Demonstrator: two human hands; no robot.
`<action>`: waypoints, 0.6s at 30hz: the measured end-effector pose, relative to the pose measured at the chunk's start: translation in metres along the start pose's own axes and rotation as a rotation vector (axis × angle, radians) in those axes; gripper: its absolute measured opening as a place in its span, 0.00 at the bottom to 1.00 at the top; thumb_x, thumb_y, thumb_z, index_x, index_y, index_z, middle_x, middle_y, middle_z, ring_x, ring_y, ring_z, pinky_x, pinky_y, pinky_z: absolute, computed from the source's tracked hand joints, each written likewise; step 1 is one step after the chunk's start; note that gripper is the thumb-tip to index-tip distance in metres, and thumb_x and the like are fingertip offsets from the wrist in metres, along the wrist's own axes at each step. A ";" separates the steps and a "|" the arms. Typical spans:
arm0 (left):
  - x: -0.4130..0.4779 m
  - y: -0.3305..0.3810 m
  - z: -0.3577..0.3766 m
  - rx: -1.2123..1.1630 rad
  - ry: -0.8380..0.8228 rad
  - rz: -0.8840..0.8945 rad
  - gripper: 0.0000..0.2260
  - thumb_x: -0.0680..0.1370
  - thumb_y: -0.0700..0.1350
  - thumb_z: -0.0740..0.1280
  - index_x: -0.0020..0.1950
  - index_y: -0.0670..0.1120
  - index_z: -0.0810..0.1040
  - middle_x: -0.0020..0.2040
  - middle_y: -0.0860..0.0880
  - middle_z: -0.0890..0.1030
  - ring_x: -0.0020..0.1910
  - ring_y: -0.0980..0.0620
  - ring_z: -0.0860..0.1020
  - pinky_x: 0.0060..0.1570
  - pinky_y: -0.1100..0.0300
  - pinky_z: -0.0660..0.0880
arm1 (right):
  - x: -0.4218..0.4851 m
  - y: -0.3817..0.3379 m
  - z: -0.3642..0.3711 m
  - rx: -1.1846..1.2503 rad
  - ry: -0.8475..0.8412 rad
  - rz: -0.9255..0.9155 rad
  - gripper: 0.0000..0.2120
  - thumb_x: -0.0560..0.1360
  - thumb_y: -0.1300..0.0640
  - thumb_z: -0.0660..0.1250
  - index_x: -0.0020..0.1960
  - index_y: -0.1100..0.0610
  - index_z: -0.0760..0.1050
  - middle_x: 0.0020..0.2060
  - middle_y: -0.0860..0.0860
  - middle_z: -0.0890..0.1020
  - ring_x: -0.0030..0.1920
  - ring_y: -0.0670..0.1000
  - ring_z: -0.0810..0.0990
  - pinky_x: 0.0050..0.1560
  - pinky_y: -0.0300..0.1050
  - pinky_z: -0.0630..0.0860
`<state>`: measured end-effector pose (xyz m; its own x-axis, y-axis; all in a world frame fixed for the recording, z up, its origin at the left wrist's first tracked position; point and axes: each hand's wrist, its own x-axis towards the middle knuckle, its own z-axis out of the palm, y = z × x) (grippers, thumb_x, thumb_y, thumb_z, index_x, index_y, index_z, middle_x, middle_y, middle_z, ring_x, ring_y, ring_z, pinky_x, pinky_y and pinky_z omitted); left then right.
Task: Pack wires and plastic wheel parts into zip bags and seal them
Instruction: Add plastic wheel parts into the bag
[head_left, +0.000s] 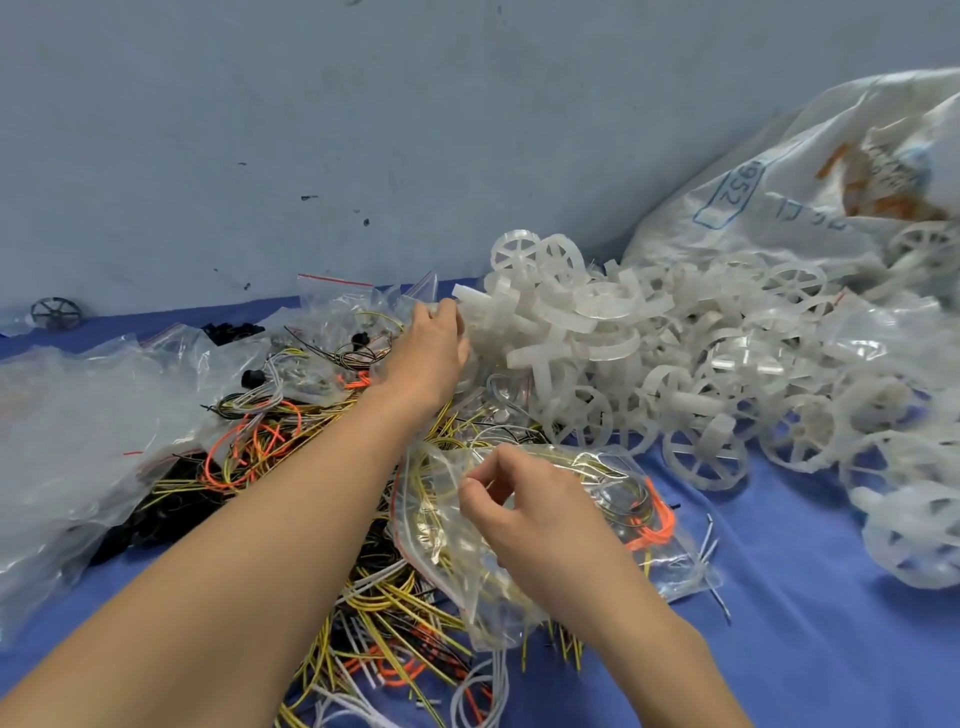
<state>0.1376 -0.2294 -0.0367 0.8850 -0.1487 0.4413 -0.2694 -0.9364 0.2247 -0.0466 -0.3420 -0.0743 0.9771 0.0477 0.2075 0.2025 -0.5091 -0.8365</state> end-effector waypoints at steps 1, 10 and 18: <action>-0.001 0.000 0.000 -0.018 -0.002 0.003 0.11 0.81 0.48 0.61 0.61 0.44 0.68 0.58 0.42 0.71 0.50 0.42 0.76 0.45 0.52 0.71 | 0.000 0.000 0.000 -0.002 0.000 0.001 0.07 0.76 0.47 0.63 0.41 0.47 0.73 0.37 0.45 0.80 0.33 0.44 0.76 0.36 0.44 0.74; -0.032 -0.015 -0.062 -0.666 0.064 -0.202 0.07 0.81 0.47 0.61 0.58 0.47 0.73 0.47 0.49 0.79 0.40 0.55 0.79 0.36 0.62 0.77 | -0.006 -0.002 -0.001 -0.006 0.044 0.021 0.08 0.78 0.48 0.62 0.41 0.48 0.73 0.36 0.47 0.81 0.33 0.46 0.78 0.38 0.50 0.77; -0.162 -0.045 -0.116 -1.665 -0.211 -0.529 0.13 0.80 0.48 0.64 0.49 0.41 0.85 0.43 0.46 0.83 0.35 0.56 0.80 0.33 0.64 0.79 | -0.013 -0.016 0.012 -0.015 0.134 0.014 0.10 0.78 0.46 0.62 0.40 0.47 0.72 0.34 0.45 0.80 0.32 0.46 0.77 0.33 0.43 0.72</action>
<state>-0.0380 -0.1265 -0.0180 0.9912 -0.1245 -0.0455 0.0897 0.3772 0.9218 -0.0615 -0.3242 -0.0697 0.9620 -0.0741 0.2627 0.1870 -0.5222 -0.8321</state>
